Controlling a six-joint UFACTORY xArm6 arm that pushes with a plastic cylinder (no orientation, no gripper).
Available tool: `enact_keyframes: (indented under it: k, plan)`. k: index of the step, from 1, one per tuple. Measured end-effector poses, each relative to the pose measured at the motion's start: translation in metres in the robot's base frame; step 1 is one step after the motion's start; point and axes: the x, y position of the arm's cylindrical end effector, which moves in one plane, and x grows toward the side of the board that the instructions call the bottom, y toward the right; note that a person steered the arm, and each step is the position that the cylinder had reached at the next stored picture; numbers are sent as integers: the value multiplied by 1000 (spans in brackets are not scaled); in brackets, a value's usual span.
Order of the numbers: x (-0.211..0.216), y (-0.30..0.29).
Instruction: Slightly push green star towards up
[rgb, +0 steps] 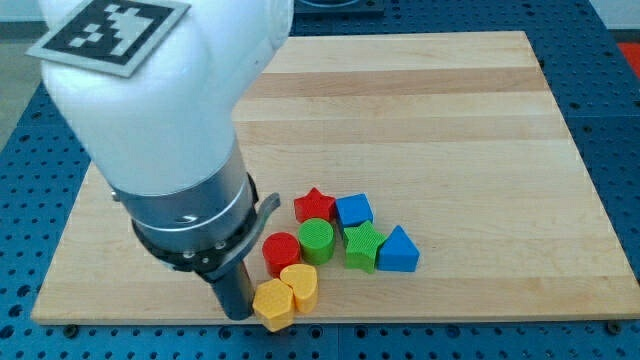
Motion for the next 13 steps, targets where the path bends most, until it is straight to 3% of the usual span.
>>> enact_keyframes:
  k: [3, 4, 5, 6, 13]
  plan:
    - [-46, -9]
    - [-36, -42]
    - [-3, -48]
    - [2, -43]
    - [2, 7]
